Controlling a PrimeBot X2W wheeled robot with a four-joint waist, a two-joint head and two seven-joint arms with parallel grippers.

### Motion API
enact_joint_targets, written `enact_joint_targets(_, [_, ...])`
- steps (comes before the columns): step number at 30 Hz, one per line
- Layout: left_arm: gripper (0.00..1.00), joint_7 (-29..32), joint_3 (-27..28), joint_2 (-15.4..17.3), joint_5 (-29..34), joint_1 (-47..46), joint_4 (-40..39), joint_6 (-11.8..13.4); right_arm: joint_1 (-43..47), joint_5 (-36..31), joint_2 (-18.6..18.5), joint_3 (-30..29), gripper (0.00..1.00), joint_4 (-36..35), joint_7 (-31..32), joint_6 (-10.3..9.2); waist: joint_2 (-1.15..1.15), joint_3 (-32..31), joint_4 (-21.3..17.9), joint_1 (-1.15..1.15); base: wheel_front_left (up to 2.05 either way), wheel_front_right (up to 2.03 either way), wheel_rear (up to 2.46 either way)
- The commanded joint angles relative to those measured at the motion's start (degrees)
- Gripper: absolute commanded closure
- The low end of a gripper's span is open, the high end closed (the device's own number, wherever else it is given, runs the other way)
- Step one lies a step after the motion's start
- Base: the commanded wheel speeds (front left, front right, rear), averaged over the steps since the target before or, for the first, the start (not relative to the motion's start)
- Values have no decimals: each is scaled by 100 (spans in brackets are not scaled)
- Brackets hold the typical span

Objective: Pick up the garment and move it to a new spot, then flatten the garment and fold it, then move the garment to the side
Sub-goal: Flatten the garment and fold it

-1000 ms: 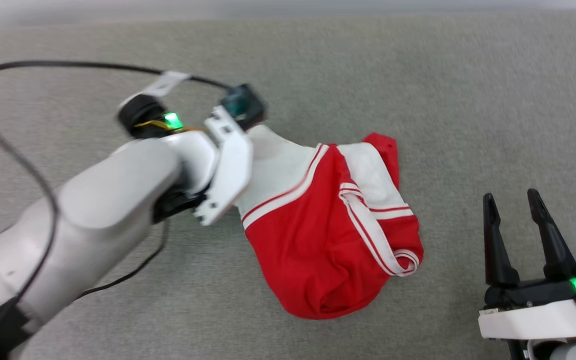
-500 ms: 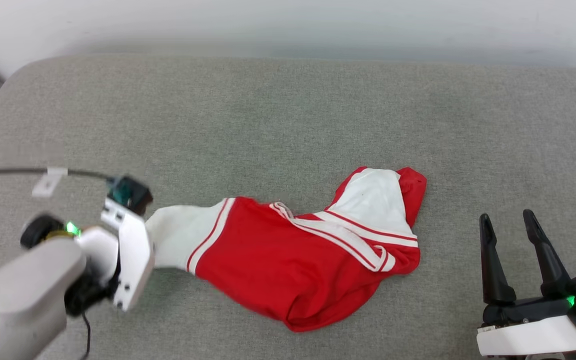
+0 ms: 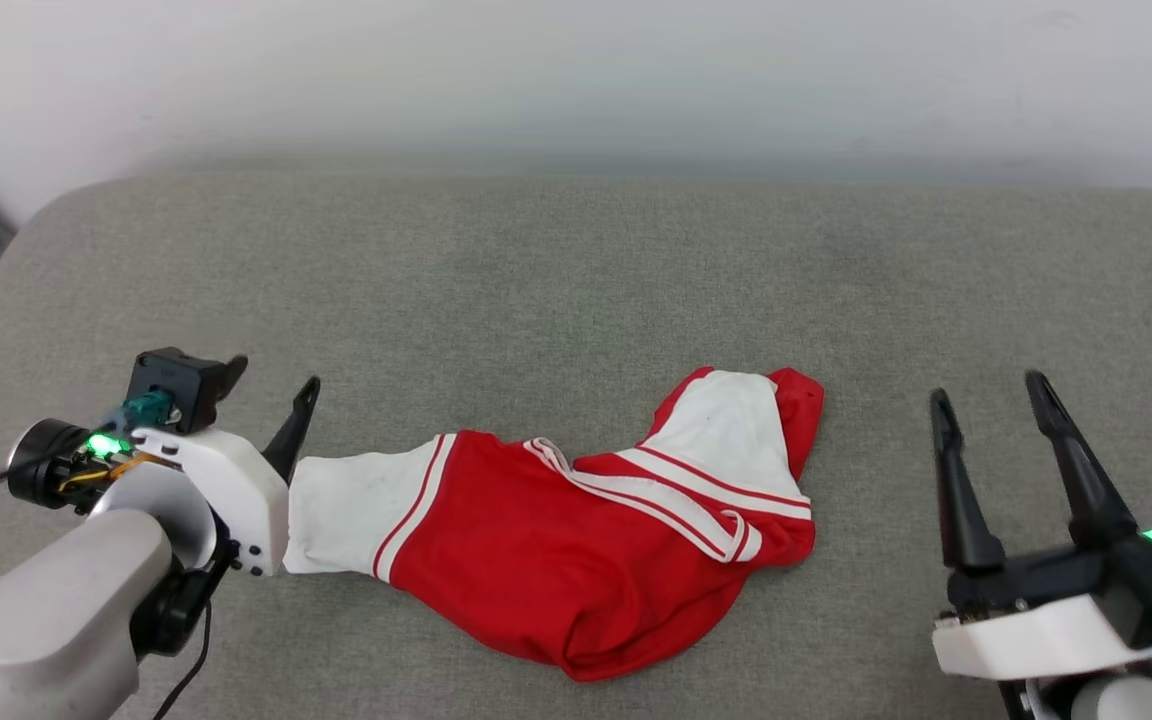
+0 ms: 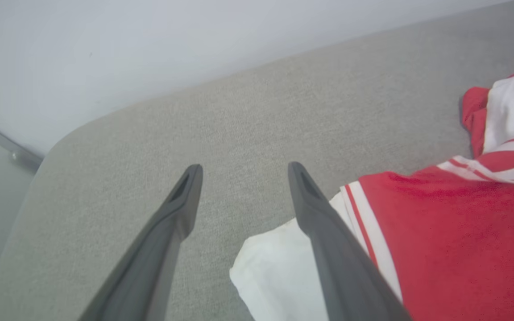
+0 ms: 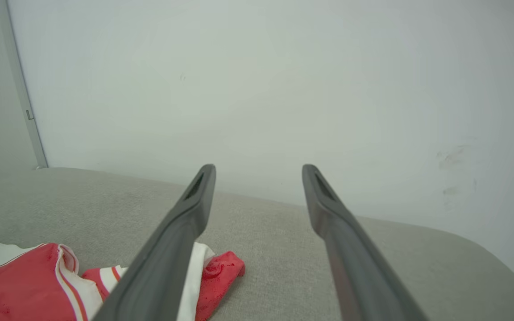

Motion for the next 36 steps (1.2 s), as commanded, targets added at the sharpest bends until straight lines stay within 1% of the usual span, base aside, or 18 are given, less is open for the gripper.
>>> enact_joint_targets(1, [0,-302,106,-29,53,126,-97,174,-191,-112,-83,74,0,-42,-13,-2,0,-58,19,0,0,0,0])
enact_joint_targets(2, [0,-514,187,-43,96,196,-190,337,-342,-165,-186,128,0,-68,-13,-3,0,-76,28,0,0,0,0])
enact_joint_targets(4, [0,-755,324,-85,245,327,-401,648,-647,-243,-417,243,0,-103,-13,-4,0,-104,62,0,0,0,0])
enact_joint_targets(7, [0,-873,685,-163,473,592,-746,1098,-1131,-276,-804,496,0,-52,-13,-4,0,-109,104,0,0,0,0])
enact_joint_targets(10, [0,-885,1258,-322,937,982,-1252,1465,-1617,-222,-1204,812,0,225,-13,-4,0,-99,152,0,0,0,0])
enact_joint_targets(12, [0,-876,1671,-430,1234,1351,-1509,1653,-1945,-132,-1472,1097,0,550,-13,-4,0,-96,180,0,0,0,0])
enact_joint_targets(15, [0,-877,2200,-652,1705,1863,-1811,1807,-2518,53,-1873,1642,0,959,24,-5,0,-78,226,0,0,0,0])
enact_joint_targets(17, [0,-878,2517,-791,2023,2192,-1960,1867,-2829,265,-2093,2053,0,1172,308,-5,0,-57,253,0,0,0,0])
enact_joint_targets(18, [0,-878,2686,-865,2151,2330,-2014,1843,-2989,428,-2189,2251,0,1274,516,-4,0,-37,270,0,0,0,0])
enact_joint_targets(19, [0,-878,2971,-1059,2420,2605,-2124,1803,-3333,835,-2426,2758,0,1471,1149,-4,0,-7,306,0,0,0,0])
enact_joint_targets(21, [0,-879,3208,-1235,2638,2822,-2178,1716,-3687,1358,-2675,3297,0,1603,1855,-5,0,46,347,0,0,0,0])
enact_joint_targets(26, [0,-879,3648,-1694,3136,3121,-2198,1423,-4591,2913,-3344,4786,0,1685,3898,-5,0,245,485,0,0,0,0])
enact_joint_targets(29, [0,-879,3866,-1949,3418,3172,-2193,1242,-5088,3732,-3577,5435,0,1630,4934,-4,0,413,575,0,0,0,0])
enact_joint_targets(32, [0,-880,4079,-2199,3651,3125,-2140,1013,-5470,4241,-3684,5951,0,1666,5623,-4,0,607,672,0,0,0,0])
enact_joint_targets(34, [0,-880,4207,-2364,3782,3081,-2103,869,-5622,4463,-3660,6216,0,1790,5866,-4,0,731,731,0,0,0,0])
enact_joint_targets(36, [0,-880,4328,-2508,3903,3039,-2062,725,-5739,4583,-3581,6464,0,1942,5956,-4,0,862,786,0,0,0,0])
